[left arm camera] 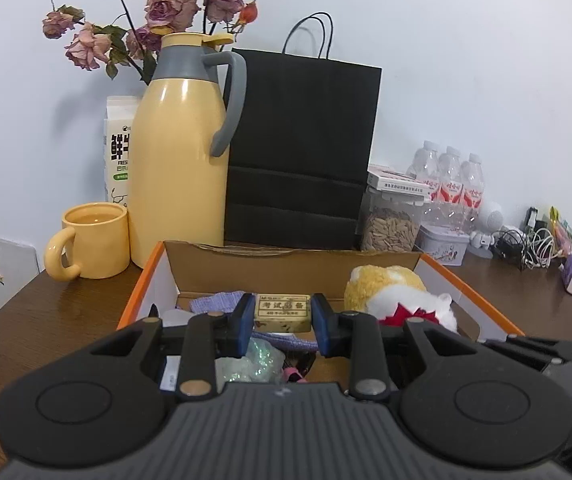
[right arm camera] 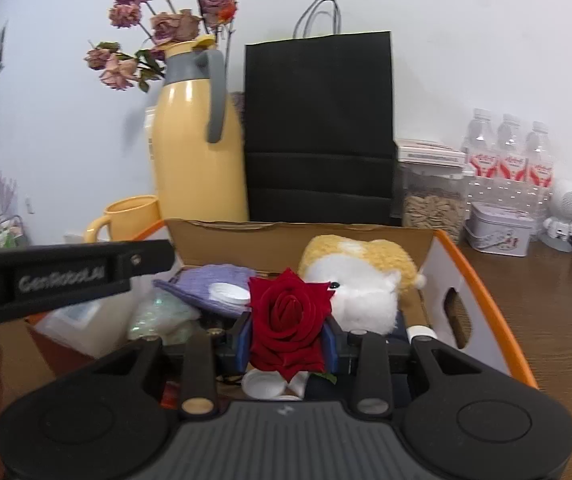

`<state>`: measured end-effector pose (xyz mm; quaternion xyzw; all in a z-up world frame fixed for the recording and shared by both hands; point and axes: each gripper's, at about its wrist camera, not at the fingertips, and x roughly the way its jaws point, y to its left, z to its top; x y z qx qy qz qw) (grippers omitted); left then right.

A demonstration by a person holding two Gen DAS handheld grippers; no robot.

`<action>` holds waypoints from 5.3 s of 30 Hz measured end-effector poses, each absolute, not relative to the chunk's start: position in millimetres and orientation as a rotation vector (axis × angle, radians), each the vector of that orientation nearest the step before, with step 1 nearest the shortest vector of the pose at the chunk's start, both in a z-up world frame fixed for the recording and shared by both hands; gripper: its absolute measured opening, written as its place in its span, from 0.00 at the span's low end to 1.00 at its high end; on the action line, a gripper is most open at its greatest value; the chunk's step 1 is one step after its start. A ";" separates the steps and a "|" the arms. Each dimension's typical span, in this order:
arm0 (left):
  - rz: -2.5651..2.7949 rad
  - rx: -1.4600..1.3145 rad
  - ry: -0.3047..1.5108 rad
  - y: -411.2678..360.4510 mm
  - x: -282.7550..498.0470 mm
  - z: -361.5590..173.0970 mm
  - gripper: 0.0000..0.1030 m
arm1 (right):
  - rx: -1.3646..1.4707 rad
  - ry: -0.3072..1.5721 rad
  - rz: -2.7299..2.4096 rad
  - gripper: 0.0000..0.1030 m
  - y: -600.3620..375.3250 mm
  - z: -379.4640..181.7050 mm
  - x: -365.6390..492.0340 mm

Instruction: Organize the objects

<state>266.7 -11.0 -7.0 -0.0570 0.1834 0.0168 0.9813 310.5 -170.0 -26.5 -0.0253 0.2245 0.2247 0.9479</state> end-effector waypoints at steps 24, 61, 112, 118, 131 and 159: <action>0.053 -0.102 0.234 -15.3 237.6 4.8 1.00 | -0.047 0.345 0.442 1.00 -181.8 -10.8 282.8; 0.045 -0.061 0.365 -0.8 162.1 -18.8 1.00 | -0.118 0.445 0.403 1.00 -249.5 -31.3 218.6; -0.058 -0.004 0.631 -26.4 198.5 -68.3 0.13 | -0.115 0.485 0.379 1.00 -258.4 -51.7 218.4; -0.058 -0.036 0.556 -22.8 182.6 -51.8 0.13 | -0.111 0.491 0.384 1.00 -258.3 -52.6 219.1; 0.018 -0.077 0.496 20.0 138.0 -27.6 0.13 | -0.186 0.480 0.636 0.76 -202.9 -48.9 190.7; -0.015 -0.084 0.382 34.1 152.2 11.0 0.13 | -0.187 0.426 0.642 0.26 -155.8 -7.7 207.6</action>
